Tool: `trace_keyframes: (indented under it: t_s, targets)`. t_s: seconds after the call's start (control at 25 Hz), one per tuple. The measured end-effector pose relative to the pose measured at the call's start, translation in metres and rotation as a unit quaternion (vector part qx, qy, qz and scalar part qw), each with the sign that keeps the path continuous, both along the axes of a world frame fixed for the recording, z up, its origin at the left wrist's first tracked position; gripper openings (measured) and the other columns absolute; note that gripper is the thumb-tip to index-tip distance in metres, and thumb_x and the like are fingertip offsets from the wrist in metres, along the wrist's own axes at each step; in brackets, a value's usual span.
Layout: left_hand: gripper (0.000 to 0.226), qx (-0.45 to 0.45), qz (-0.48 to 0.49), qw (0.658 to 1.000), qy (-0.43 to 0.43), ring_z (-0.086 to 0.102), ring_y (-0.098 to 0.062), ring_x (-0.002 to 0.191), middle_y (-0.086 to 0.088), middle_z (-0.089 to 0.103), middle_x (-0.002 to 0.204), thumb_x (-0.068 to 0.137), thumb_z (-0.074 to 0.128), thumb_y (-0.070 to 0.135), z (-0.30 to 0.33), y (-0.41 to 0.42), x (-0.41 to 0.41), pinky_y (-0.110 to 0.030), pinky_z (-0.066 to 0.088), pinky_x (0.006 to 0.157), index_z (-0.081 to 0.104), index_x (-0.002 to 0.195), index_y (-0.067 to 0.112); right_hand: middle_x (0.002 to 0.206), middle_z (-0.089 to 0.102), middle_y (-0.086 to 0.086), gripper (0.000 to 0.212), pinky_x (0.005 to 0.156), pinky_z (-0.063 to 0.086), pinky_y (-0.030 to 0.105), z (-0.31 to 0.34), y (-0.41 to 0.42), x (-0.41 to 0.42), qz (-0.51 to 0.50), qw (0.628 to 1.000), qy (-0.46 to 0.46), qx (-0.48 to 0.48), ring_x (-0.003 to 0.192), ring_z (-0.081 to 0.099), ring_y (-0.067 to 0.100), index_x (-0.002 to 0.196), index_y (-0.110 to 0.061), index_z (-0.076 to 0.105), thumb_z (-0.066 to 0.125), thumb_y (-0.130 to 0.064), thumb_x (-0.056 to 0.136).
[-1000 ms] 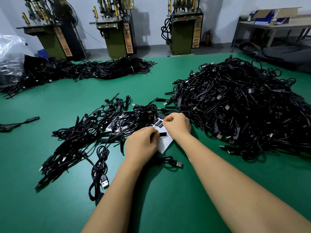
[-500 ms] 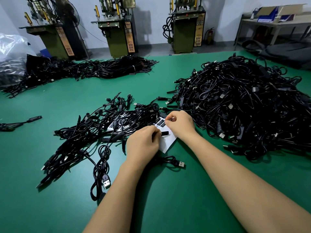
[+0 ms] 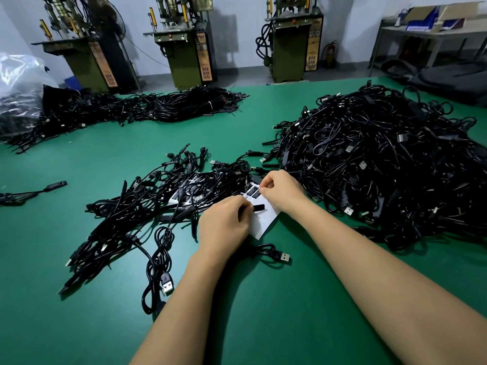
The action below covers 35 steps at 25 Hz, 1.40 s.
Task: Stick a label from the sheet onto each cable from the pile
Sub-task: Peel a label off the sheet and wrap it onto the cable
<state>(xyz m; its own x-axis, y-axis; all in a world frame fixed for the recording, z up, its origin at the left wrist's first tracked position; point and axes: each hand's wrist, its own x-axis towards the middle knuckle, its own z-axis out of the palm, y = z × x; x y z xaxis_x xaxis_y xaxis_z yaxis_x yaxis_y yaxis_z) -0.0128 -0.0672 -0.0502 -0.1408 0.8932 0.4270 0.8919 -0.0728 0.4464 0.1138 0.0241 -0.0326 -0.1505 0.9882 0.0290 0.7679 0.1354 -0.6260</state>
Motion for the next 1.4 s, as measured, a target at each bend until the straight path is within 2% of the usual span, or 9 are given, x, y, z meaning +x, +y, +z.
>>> trace_keyframes:
  t_s: [0.24, 0.52, 0.64, 0.76, 0.88, 0.96, 1.12, 1.28, 1.4]
  targets:
    - [0.011, 0.001, 0.003, 1.0, 0.004, 0.061, -0.018, 0.085, 0.006, 0.07, 0.09, 0.089, 0.06, 0.028, -0.001, 0.001, 0.0, -0.033, 0.043, 0.064, 0.068, 0.089, 0.02, 0.113, 0.058, 0.001, 0.017, 0.081, 0.05, 0.034, 0.002, 0.003, 0.0, 0.024, 0.999, -0.038, -0.003, 0.094, 0.06, 0.025, 0.08, -0.026, 0.063, 0.053, -0.018, 0.091]
    - [0.01, 0.001, 0.001, 1.0, 0.003, 0.061, -0.018, 0.085, 0.006, 0.069, 0.089, 0.089, 0.06, 0.026, 0.0, 0.002, -0.001, -0.033, 0.044, 0.064, 0.068, 0.089, 0.02, 0.106, 0.051, 0.002, 0.007, 0.077, 0.043, 0.034, -0.001, 0.003, 0.001, 0.065, 0.995, -0.064, 0.048, 0.096, 0.055, 0.028, 0.09, -0.02, 0.056, 0.051, -0.018, 0.094]
    - [0.01, -0.001, 0.001, 1.0, 0.003, 0.06, -0.017, 0.084, 0.006, 0.069, 0.089, 0.09, 0.06, 0.027, 0.0, 0.001, -0.001, -0.032, 0.043, 0.063, 0.067, 0.089, 0.02, 0.11, 0.054, 0.005, 0.007, 0.086, 0.037, 0.036, 0.002, 0.002, -0.002, 0.081, 0.983, -0.128, 0.101, 0.106, 0.048, 0.027, 0.095, -0.019, 0.058, 0.052, -0.017, 0.094]
    - [0.01, 0.0, 0.004, 1.0, 0.003, 0.06, -0.017, 0.084, 0.007, 0.068, 0.089, 0.09, 0.059, 0.028, 0.0, 0.002, -0.001, -0.031, 0.04, 0.062, 0.067, 0.088, 0.021, 0.11, 0.056, 0.003, 0.01, 0.087, 0.032, 0.036, 0.002, 0.0, -0.003, 0.087, 0.967, -0.179, 0.158, 0.108, 0.044, 0.026, 0.098, -0.02, 0.056, 0.052, -0.014, 0.091]
    - [0.01, 0.001, 0.008, 1.0, 0.004, 0.059, -0.017, 0.084, 0.007, 0.068, 0.089, 0.09, 0.059, 0.028, 0.0, 0.002, -0.001, -0.031, 0.038, 0.062, 0.066, 0.088, 0.022, 0.108, 0.058, 0.001, 0.014, 0.087, 0.032, 0.035, -0.002, -0.003, -0.003, 0.095, 0.955, -0.192, 0.204, 0.106, 0.044, 0.025, 0.101, -0.017, 0.056, 0.052, -0.011, 0.089]
    - [0.01, 0.0, 0.007, 1.0, 0.004, 0.059, -0.016, 0.083, 0.007, 0.068, 0.088, 0.09, 0.058, 0.029, 0.0, 0.002, -0.001, -0.031, 0.04, 0.061, 0.066, 0.087, 0.022, 0.104, 0.061, 0.001, 0.012, 0.087, 0.033, 0.035, -0.005, -0.006, -0.002, 0.091, 0.961, -0.145, 0.218, 0.103, 0.046, 0.025, 0.103, -0.016, 0.055, 0.051, -0.014, 0.092]
    - [0.01, 0.006, 0.006, 1.0, 0.004, 0.059, -0.015, 0.081, 0.008, 0.068, 0.088, 0.09, 0.059, 0.029, 0.0, 0.002, -0.001, -0.029, 0.035, 0.058, 0.066, 0.087, 0.022, 0.09, 0.063, -0.002, 0.012, 0.075, 0.041, 0.033, -0.007, -0.019, 0.0, 0.061, 0.976, 0.032, 0.204, 0.088, 0.054, 0.022, 0.098, -0.014, 0.056, 0.056, -0.009, 0.087]
    - [0.01, 0.01, 0.002, 1.0, 0.011, 0.06, -0.016, 0.082, 0.009, 0.068, 0.089, 0.09, 0.059, 0.027, 0.002, 0.001, -0.001, -0.028, 0.029, 0.058, 0.068, 0.089, 0.023, 0.076, 0.06, -0.006, 0.019, 0.071, 0.049, 0.034, -0.005, -0.037, 0.014, 0.002, 0.959, 0.206, 0.196, 0.073, 0.056, 0.017, 0.095, -0.015, 0.061, 0.059, -0.001, 0.082]
    - [0.009, 0.048, -0.012, 0.998, -0.036, 0.061, -0.018, 0.076, 0.006, 0.069, 0.085, 0.091, 0.061, 0.02, 0.007, -0.002, 0.005, -0.03, 0.04, 0.06, 0.069, 0.089, 0.018, 0.074, 0.06, -0.009, 0.023, 0.066, 0.046, 0.018, -0.006, -0.048, 0.04, -0.05, 0.947, 0.254, 0.193, 0.066, 0.054, 0.003, 0.09, -0.02, 0.061, 0.062, 0.001, 0.081]
